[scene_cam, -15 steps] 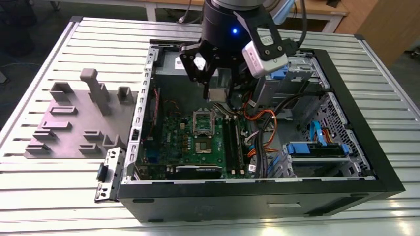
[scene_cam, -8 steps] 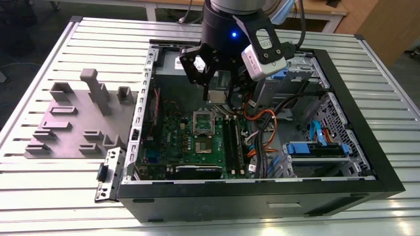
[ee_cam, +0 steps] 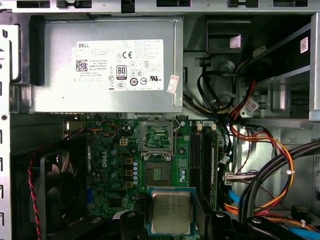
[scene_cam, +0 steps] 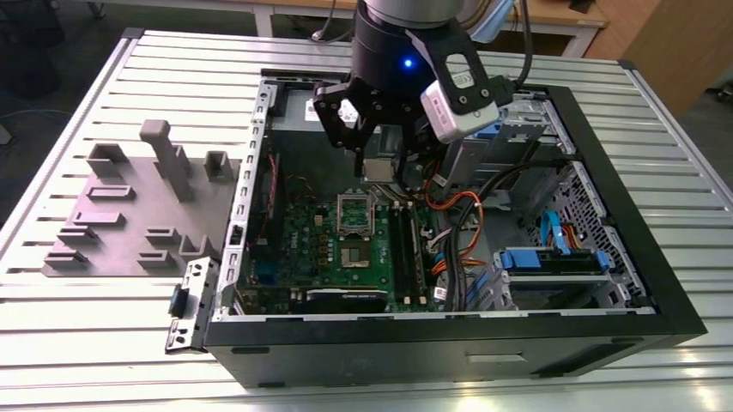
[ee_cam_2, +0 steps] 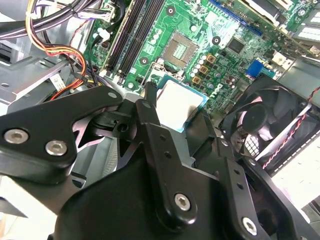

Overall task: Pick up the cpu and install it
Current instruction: 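Place the cpu into insertion slot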

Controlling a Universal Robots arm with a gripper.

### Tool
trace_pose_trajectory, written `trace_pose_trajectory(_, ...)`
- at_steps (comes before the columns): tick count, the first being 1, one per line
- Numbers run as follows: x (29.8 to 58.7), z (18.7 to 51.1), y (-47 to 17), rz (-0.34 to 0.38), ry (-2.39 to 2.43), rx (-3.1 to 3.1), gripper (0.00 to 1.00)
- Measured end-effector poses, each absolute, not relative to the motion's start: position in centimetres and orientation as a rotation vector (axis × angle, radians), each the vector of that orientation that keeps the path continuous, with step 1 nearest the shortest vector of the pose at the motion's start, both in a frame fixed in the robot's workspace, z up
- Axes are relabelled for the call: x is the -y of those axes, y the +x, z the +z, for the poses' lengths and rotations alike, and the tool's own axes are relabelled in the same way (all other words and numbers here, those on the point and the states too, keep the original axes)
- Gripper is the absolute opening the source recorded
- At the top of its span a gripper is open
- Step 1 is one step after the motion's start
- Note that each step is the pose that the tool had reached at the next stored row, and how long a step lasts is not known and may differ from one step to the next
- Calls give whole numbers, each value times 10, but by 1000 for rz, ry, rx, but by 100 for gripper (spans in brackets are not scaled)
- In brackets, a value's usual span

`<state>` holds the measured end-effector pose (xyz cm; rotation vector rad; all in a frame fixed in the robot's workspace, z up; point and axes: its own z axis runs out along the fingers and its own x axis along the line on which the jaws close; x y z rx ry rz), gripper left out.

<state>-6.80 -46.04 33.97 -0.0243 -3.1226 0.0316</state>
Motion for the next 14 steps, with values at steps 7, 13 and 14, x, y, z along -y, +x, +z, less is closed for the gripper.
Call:
trace_pose_trajectory(7,460,338,-68,32,-24,3123,47)
trace_pose_trajectory(13,460,337,-68,32,-24,3123,47)
trace_pose_trajectory(14,460,337,-68,32,-24,3123,47)
